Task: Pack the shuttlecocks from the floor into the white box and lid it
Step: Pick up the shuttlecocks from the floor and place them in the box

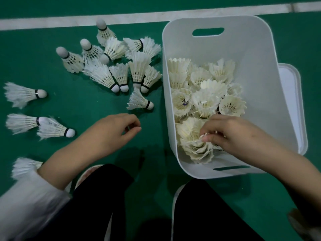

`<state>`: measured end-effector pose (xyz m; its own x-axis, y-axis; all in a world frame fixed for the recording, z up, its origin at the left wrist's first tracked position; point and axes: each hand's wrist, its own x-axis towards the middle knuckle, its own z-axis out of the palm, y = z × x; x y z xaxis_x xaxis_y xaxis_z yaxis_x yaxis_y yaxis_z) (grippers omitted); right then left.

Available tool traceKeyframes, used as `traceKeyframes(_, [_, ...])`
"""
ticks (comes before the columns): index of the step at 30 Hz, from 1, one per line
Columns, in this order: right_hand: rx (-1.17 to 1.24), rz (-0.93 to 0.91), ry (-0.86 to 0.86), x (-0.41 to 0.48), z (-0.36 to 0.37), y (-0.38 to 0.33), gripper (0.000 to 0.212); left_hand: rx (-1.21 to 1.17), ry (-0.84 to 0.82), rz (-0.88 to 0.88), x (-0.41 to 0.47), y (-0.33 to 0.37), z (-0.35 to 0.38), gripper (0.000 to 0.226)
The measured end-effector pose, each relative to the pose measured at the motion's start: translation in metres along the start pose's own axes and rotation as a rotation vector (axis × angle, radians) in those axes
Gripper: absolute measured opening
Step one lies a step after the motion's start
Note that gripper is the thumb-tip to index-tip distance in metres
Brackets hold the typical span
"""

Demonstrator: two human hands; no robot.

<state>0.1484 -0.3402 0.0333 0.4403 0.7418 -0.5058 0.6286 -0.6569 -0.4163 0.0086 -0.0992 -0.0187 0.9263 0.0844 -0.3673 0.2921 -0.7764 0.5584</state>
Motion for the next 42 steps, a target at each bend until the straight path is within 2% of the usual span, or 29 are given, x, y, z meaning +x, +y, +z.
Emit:
traceKeyframes(5, [-0.014,0.018,-0.016,0.001,-0.001,-0.005,0.021,0.014,0.048,-0.009,-0.005,-0.010,-0.001,0.013])
traceKeyframes(9, [0.025,-0.005,-0.005,-0.008,-0.015,-0.015,0.045,0.021,0.076,0.000,-0.011,-0.017,-0.002,0.012])
traceKeyframes(13, [0.083,-0.142,0.189,-0.004,-0.030,-0.033,0.032,0.034,0.093,-0.026,-0.020,-0.030,-0.003,0.014])
traceKeyframes(16, [0.046,-0.295,0.240,0.012,-0.030,-0.059,0.028,0.059,0.114,-0.081,-0.028,-0.044,-0.007,0.015])
traceKeyframes(19, [0.000,-0.447,0.206,0.037,-0.019,-0.087,0.026,0.096,0.166,-0.197,-0.039,-0.067,-0.016,0.016])
traceKeyframes(22, [-0.093,-0.482,0.085,0.065,0.000,-0.104,0.022,0.137,0.300,-0.346,-0.052,-0.101,-0.022,0.014])
traceKeyframes(24, [-0.137,-0.474,0.025,0.080,0.013,-0.109,0.021,0.185,0.386,-0.499,-0.061,-0.127,-0.023,0.024])
traceKeyframes(27, [-0.161,-0.441,-0.037,0.093,0.028,-0.111,0.028,0.214,0.417,-0.694,-0.069,-0.162,-0.016,0.043])
traceKeyframes(29, [-0.182,-0.425,-0.048,0.098,0.035,-0.112,0.031,0.123,0.370,-0.774,-0.067,-0.174,-0.008,0.048])
traceKeyframes(32, [-0.205,-0.405,-0.046,0.105,0.041,-0.112,0.032,-0.101,0.340,-0.815,-0.061,-0.175,0.000,0.041])
traceKeyframes(34, [-0.204,-0.386,-0.024,0.107,0.043,-0.111,0.029,-0.148,0.360,-0.753,-0.058,-0.165,0.000,0.033])
traceKeyframes(36, [-0.157,-0.377,0.006,0.107,0.044,-0.111,0.030,-0.157,0.346,-0.583,-0.055,-0.145,-0.001,0.024])
traceKeyframes(39, [-0.033,-0.408,0.016,0.108,0.046,-0.112,0.048,-0.207,0.316,-0.146,-0.049,-0.102,-0.002,0.008])
traceKeyframes(42, [-0.006,-0.472,-0.014,0.110,0.051,-0.113,0.048,-0.216,0.235,0.183,-0.041,-0.069,0.002,0.013])
